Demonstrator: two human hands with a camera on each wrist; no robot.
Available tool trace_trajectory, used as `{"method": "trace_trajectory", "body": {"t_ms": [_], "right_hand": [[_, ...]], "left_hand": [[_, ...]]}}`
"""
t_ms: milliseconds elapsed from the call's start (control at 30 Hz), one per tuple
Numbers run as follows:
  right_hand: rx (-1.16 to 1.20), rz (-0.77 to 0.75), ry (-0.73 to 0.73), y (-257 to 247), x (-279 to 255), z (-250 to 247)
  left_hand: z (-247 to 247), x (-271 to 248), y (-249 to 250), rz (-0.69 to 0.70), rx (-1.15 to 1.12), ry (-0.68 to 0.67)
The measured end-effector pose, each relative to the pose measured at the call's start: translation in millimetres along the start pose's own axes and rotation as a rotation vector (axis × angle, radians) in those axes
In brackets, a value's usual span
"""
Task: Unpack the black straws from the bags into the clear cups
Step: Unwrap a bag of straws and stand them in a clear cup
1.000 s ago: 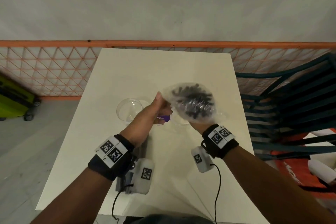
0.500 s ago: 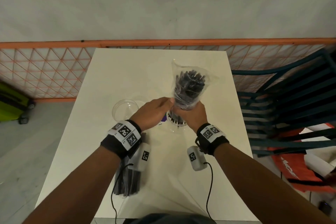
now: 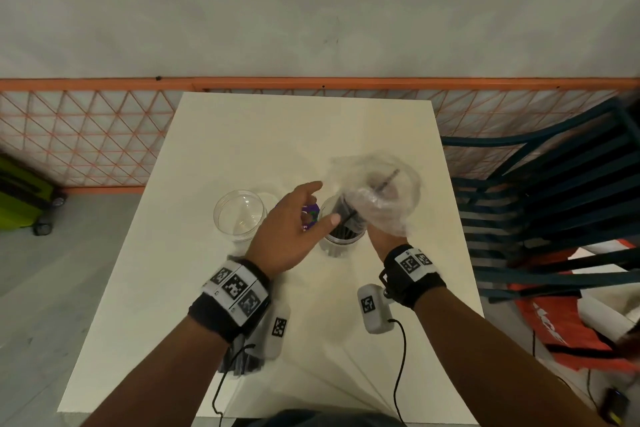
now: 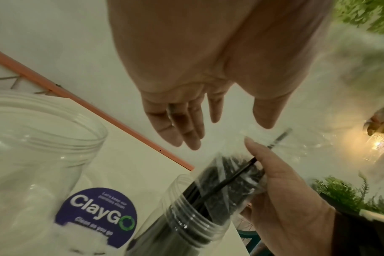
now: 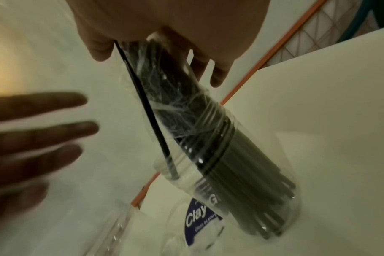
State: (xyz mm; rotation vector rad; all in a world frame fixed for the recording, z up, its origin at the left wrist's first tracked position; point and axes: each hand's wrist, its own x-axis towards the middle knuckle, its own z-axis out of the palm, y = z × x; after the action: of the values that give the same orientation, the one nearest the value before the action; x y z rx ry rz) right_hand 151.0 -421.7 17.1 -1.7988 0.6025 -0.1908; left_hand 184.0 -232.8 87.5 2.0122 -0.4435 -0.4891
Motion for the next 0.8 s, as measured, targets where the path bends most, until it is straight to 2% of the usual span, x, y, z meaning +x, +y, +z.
{"method": "trace_trajectory", "body": {"t_ms": [67,167,267,433,533,700,800], "right_hand": [[0.120,0.007,0.037,-8.1,0.1,-4.7],[0.216,-0.004,0.046,-22.8,-1.8,-10.0],[0.263,-0.029,0.061,-26.1,-1.8,-10.5],[0.036,-0.148,0.072,-33.7,0.0,-14.2],[-0.167,-0.250,0.017,-39.7,-1.8,-13.4],[-0.129,-0.099,0.085,-36.5,2.2,-17.9],[-0.088,0.028,0.117,-41.7,3.3,-19.1]], "left_hand": [[-5.0,-15.7,-7.6,0.001,0.017,0.021],[-10.5,-40.9,-24.0,-0.069,0.142,-0.070],[-10.6,-61.6,-40.8,-0.114,0.140,-0.109],[-5.9,-82.3,-52.9,-0.129,0.112,-0.074],[-3.9,-84.2,-54.4,-0.144,0.091,-0.072],[9.3,-55.9,-44.6,-0.162,0.133,-0.053],[24.8,-31.1,-36.1,-0.104,0.224,-0.063]]}}
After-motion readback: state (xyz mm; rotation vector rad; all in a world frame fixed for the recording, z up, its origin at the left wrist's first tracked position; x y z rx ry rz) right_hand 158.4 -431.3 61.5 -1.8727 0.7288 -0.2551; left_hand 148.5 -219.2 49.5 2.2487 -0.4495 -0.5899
